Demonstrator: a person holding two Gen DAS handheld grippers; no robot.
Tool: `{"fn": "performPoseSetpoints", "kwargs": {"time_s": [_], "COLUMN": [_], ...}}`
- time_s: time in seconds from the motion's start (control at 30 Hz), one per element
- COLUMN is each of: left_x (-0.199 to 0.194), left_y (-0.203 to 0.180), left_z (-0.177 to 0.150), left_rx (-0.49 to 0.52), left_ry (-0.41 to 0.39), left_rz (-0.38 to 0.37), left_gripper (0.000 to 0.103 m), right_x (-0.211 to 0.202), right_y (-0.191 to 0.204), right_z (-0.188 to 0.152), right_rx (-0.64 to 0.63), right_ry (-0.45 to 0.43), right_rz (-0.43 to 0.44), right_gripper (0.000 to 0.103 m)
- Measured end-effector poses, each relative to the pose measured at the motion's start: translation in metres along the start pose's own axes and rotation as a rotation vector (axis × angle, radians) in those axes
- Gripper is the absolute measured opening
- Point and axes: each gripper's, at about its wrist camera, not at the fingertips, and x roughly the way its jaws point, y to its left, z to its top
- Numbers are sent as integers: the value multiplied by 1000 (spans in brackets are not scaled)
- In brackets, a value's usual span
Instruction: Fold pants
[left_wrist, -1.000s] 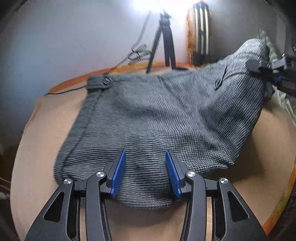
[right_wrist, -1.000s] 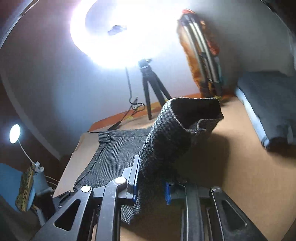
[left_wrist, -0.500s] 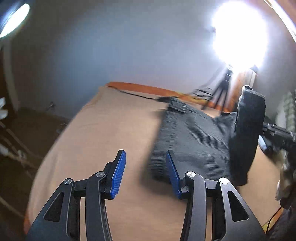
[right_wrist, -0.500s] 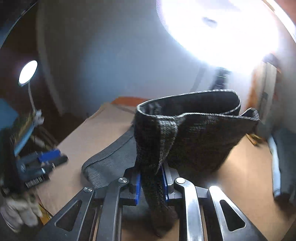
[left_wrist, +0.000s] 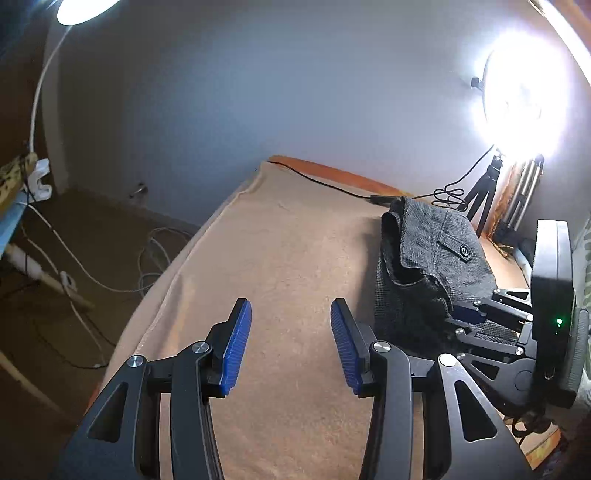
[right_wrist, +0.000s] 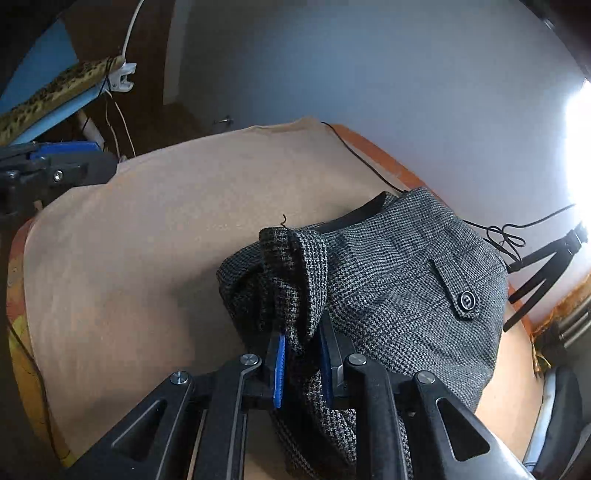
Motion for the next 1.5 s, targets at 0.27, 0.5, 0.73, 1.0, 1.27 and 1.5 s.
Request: {"fn": "performPoseSetpoints", "kwargs": {"time_s": [0.27,0.5,0.73,1.0,1.27,1.5], "left_x": [3,-2,3,21,34,45], "left_y": [-10,-30,-68,-100,-104,-98], "left_z": [6,9,13,14,7,8], "left_rx": [13,54,127,96,-25,-142], "left_ry": [-6,-5,9,82,187,239], "left_rz": [-28,-57,-104,-196,-221,-206], "left_gripper": [43,43,43,57,67,67], "right_x": [-14,-72,-95,-82,-65,-48], "right_y": [-16,-59,-128,-199,-235,-256], "right_z": [-5,-35,-67,-94,-106,-105], "right_rx": [44,185,405,588,673,714], "right_ry": [-27,-171,-231,-190,-162,-131], "right_rz": [128,391,431,401,386,392], "right_gripper": [37,46,51,56,63,72]}}
